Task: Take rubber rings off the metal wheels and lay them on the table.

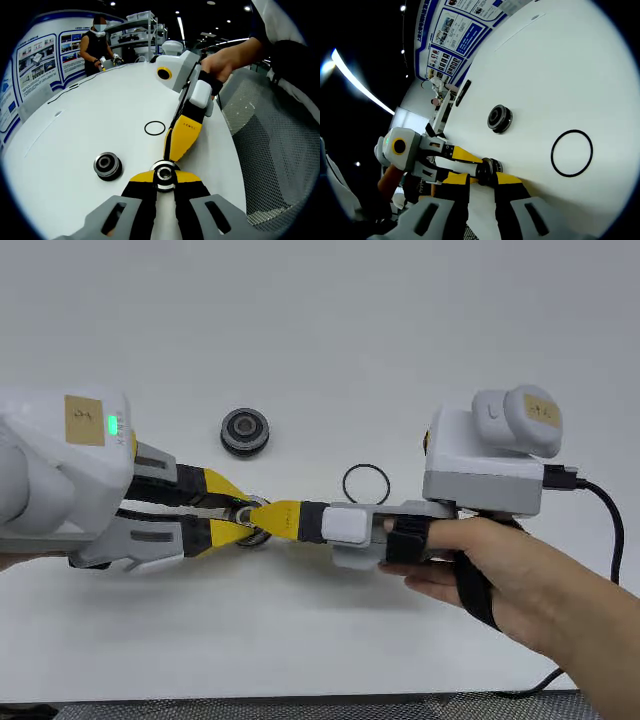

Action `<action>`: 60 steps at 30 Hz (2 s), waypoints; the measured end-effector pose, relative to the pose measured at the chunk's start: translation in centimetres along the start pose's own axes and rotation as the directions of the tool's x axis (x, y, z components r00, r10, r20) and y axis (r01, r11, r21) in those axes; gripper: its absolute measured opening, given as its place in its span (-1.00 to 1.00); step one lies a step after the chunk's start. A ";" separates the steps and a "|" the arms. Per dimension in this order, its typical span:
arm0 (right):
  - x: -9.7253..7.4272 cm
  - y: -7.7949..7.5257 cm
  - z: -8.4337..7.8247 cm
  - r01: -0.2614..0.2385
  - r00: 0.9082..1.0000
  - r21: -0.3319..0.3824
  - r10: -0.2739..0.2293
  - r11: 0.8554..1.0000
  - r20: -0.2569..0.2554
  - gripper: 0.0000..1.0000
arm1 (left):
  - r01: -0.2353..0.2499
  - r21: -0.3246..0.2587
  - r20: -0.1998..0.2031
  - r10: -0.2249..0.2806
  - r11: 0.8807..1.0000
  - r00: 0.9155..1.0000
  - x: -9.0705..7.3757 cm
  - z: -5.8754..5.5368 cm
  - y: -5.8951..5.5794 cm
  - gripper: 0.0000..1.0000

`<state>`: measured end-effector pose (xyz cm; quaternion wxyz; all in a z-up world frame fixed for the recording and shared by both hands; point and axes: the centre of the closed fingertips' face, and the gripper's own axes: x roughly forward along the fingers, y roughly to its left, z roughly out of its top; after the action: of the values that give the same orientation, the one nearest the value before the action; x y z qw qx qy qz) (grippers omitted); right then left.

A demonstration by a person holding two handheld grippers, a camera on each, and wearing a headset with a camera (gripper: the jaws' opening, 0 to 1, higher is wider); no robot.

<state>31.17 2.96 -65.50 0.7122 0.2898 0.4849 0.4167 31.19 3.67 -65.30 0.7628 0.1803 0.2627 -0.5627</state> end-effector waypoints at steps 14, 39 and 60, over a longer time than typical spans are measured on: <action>0.0 -0.8 -0.1 0.052 0.999 0.029 -0.052 0.998 0.004 -0.96 | -0.001 -0.001 0.001 0.001 1.000 1.000 0.0 -0.1 0.0 -0.76; 0.1 -0.1 0.0 0.131 0.991 -0.084 -0.129 0.988 0.031 -0.98 | -0.009 0.000 0.001 0.009 1.000 1.000 0.0 0.0 0.0 -0.76; 0.6 -0.2 0.0 0.163 0.987 -0.117 -0.163 0.980 0.014 -0.98 | -0.012 0.001 -0.003 0.012 1.000 1.000 0.0 0.0 0.0 -0.76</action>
<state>31.40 3.40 -65.98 0.7608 0.2076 0.4800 0.3842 31.17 3.70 -65.33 0.7658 0.1829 0.2624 -0.5578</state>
